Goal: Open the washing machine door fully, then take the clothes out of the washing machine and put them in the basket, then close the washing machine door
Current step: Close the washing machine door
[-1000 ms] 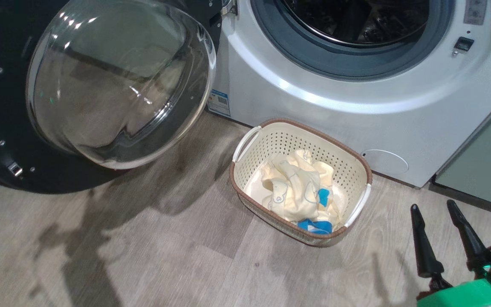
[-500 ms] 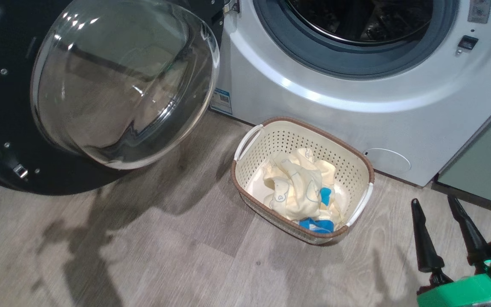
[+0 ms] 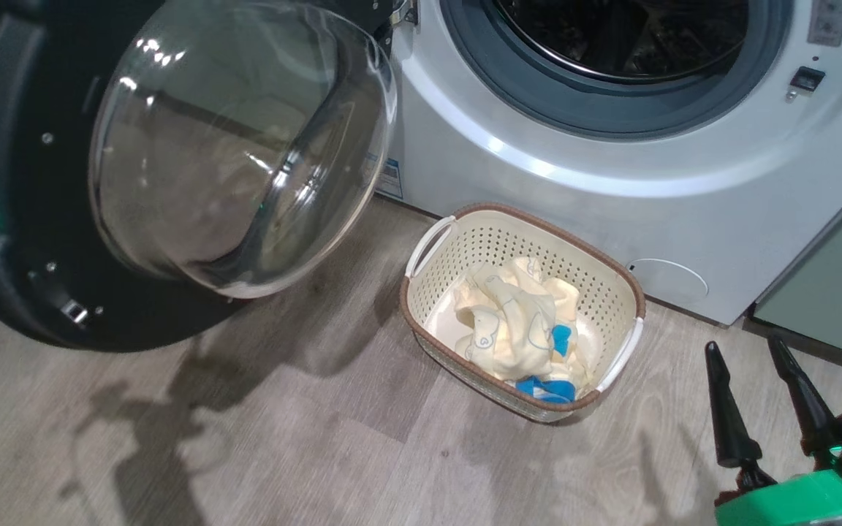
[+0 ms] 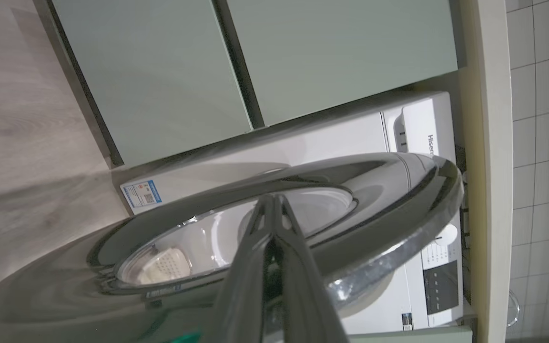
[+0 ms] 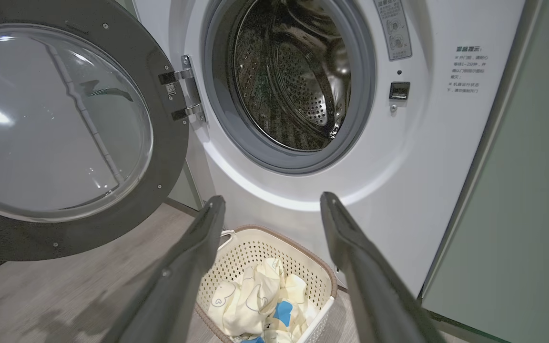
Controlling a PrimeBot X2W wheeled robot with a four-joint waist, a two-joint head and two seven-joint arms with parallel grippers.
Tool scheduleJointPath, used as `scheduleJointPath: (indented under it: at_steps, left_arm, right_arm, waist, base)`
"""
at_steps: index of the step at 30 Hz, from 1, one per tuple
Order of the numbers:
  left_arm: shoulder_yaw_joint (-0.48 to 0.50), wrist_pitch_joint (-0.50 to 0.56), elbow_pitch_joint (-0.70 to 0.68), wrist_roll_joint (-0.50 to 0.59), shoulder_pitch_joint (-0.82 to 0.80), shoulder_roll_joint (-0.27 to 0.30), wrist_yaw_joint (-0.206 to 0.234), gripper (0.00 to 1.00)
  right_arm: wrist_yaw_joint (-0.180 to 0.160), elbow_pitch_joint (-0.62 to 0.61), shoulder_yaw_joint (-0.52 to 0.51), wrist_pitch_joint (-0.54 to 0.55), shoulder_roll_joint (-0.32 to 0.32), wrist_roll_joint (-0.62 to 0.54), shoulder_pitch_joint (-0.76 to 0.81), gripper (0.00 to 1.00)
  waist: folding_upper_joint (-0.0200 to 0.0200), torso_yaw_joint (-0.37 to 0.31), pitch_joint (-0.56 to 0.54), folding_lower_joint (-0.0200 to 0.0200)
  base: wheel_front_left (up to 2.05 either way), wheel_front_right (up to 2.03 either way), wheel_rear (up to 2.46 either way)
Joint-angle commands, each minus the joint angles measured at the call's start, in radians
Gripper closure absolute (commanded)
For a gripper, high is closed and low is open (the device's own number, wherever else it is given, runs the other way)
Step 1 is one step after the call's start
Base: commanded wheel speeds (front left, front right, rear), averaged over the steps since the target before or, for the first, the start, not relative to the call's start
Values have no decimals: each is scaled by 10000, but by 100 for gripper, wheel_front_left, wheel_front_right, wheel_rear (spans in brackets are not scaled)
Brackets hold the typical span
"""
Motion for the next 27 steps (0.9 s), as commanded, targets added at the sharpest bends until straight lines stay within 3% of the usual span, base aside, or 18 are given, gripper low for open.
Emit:
scheduleJointPath:
  at_steps: [1, 11, 27]
  left_arm:
    - [335, 175, -422, -84, -85, 480, -101, 100]
    - [567, 1070, -1888, -958, 553, -187, -274, 100]
    - [-106, 2020, -4455, -1179, 1585, -901, 274, 100]
  right_arm:
    - [44, -281, 198, -84, -173, 4, -410, 0]
    - [44, -268, 193, -107, -137, 17, -359, 0]
    - [44, -149, 238, -269, 19, 80, -397, 0]
  waist:
    - [0, 5, -10, 0]
    - [0, -22, -141, 0]
    - [0, -761, -324, 0]
  base:
    - [0, 0, 0]
    - [0, 0, 0]
    - [0, 0, 0]
